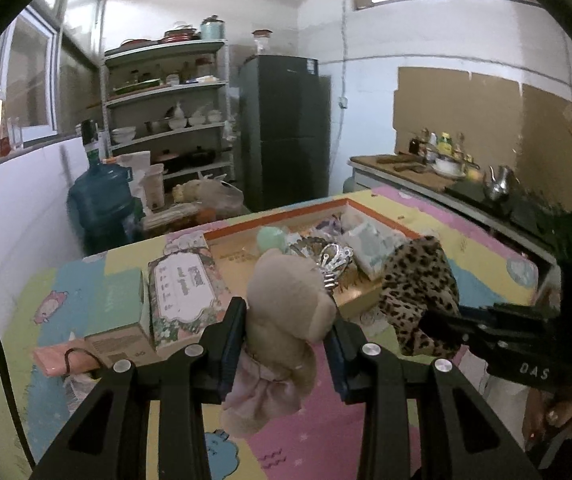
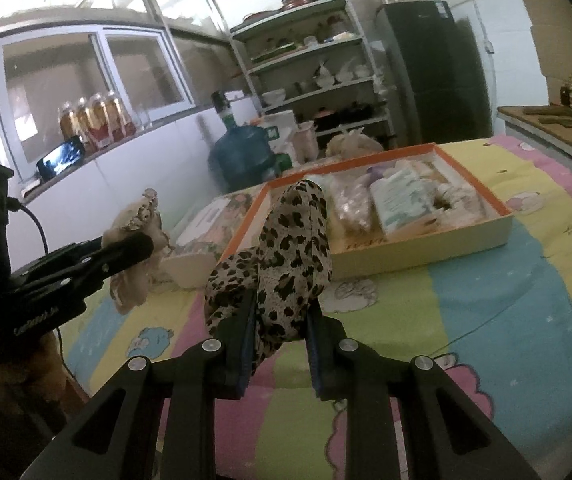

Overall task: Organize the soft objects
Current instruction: 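Carry the plush bear and leopard pouch in both grippers over the tray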

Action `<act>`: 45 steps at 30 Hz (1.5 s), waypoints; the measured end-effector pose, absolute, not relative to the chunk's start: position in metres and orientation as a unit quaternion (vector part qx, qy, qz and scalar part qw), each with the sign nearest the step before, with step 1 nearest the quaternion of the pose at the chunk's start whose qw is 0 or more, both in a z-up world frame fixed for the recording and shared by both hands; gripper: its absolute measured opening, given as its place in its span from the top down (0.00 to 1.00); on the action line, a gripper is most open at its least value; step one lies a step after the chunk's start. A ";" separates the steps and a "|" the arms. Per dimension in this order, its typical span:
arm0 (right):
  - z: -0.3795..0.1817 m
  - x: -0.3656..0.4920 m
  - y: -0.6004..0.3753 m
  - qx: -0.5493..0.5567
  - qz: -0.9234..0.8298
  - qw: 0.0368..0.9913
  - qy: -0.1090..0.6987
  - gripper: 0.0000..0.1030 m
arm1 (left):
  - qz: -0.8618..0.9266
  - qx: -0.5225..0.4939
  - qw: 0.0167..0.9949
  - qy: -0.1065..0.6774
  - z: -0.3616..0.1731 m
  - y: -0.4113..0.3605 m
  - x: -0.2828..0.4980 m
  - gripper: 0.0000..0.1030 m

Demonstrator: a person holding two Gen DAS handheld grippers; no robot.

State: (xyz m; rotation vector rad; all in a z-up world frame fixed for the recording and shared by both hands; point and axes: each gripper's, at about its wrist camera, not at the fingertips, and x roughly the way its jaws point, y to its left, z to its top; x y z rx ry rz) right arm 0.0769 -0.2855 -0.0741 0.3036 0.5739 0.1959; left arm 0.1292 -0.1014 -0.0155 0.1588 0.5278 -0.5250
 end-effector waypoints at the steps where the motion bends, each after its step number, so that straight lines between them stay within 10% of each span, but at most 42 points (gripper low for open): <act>1: -0.073 0.077 -0.289 0.149 0.094 0.944 0.279 0.77 | -0.253 0.074 0.930 0.257 -0.015 -0.103 0.131 0.63; 45: -0.055 0.163 -0.411 0.102 0.028 0.952 0.286 0.77 | -0.246 -0.016 0.913 0.325 -0.030 -0.244 0.243 0.63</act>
